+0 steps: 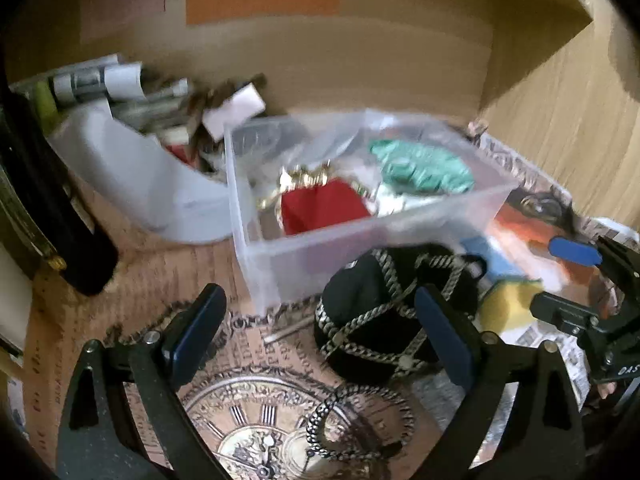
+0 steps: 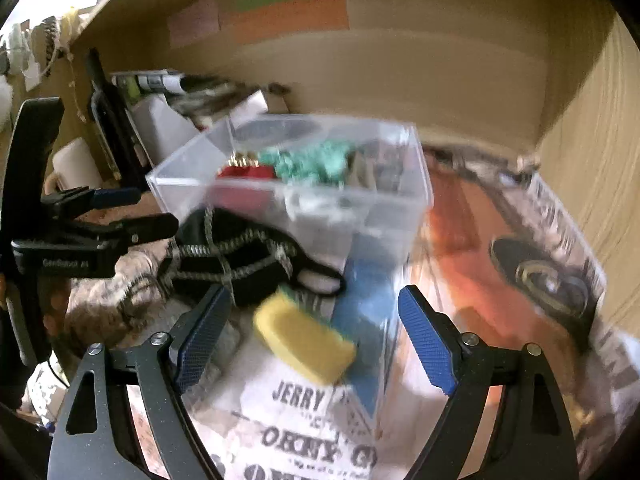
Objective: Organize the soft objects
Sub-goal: 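Grasp the yellow sponge with the right gripper while the left grasps the black chain-strap bag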
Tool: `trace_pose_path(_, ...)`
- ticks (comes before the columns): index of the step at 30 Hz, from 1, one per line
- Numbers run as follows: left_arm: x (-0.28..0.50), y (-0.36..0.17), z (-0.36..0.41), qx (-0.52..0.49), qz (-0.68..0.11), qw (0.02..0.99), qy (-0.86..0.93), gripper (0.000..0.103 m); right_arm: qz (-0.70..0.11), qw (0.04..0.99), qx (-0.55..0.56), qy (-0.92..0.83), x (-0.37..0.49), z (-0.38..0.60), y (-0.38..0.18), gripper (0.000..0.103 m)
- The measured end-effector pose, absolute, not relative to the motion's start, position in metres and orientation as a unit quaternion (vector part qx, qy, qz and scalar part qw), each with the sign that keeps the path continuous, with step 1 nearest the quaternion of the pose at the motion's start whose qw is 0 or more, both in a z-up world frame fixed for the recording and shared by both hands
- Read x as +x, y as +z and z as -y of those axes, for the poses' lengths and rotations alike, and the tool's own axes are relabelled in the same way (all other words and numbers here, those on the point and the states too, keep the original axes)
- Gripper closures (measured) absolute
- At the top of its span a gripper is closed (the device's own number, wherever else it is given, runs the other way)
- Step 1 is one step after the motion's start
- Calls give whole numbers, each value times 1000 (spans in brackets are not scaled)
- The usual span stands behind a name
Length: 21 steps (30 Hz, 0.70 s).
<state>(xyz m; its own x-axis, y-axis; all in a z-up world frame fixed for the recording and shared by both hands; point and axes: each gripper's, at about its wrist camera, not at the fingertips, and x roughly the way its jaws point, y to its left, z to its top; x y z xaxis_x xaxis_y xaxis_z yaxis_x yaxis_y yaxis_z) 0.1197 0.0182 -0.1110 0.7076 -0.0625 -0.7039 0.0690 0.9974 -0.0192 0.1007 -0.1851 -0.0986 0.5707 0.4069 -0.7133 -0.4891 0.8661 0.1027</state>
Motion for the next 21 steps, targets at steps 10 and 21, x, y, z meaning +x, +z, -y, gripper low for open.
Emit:
trace_pose_path(10, 135, -140, -21, -2, -420, 907, -36, 27, -429, 862, -32, 268, 103, 190, -122, 52)
trace_pose_path(21, 131, -149, -24, -23, -439, 897, -55, 66, -418, 867, -34, 270, 97, 190, -118, 58)
